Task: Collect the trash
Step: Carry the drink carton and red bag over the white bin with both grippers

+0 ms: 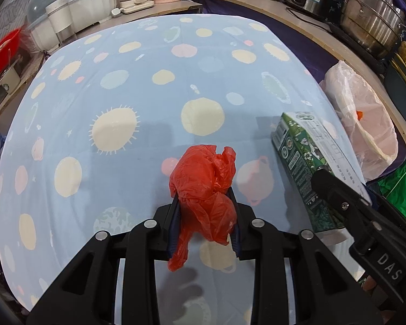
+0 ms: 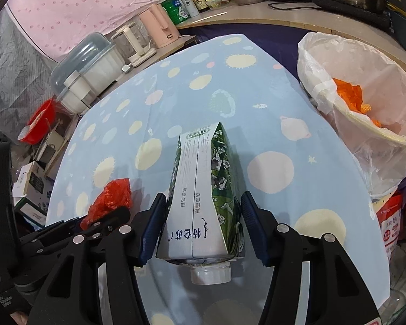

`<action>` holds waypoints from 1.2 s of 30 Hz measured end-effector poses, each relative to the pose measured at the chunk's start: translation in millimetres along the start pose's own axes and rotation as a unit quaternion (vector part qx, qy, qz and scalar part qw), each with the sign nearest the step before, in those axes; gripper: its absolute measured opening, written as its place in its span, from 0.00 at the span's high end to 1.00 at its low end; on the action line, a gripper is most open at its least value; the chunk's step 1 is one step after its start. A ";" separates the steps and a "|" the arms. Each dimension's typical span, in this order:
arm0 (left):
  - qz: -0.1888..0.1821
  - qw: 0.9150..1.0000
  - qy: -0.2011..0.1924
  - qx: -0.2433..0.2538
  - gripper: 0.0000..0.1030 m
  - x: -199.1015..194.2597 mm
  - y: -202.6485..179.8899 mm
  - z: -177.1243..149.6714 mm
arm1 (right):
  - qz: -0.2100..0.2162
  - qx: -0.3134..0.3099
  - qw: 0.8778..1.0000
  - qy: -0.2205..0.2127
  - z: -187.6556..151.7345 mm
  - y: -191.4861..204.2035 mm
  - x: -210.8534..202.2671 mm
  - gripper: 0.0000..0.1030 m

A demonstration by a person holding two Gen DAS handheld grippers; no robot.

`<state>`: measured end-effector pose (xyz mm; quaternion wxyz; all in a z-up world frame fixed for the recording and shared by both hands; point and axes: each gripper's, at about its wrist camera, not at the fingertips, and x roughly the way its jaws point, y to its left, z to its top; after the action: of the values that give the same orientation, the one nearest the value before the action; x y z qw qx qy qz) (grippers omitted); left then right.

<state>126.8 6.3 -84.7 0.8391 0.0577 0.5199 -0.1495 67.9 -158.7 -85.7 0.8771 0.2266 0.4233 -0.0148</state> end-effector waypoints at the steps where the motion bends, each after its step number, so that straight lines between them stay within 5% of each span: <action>1: -0.002 1.000 -0.002 0.002 0.72 -1.7 -2.6 0.8 | 0.001 0.001 1.000 -0.005 1.3 -1.9 -4.4 0.47; 23: -0.076 0.990 -0.064 0.102 0.72 -40.5 -153.2 55.3 | -0.052 0.122 0.979 -0.154 44.1 -132.1 -114.6 0.48; 36: -0.095 0.981 -0.074 0.151 0.72 -25.1 -245.1 89.6 | -0.095 0.151 0.969 -0.173 82.2 -196.1 -121.6 0.48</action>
<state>116.8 -244.0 -7.4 0.8388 0.1229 0.4309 -0.3092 7.7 -388.4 -25.8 0.8870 0.3092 0.2777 -0.2013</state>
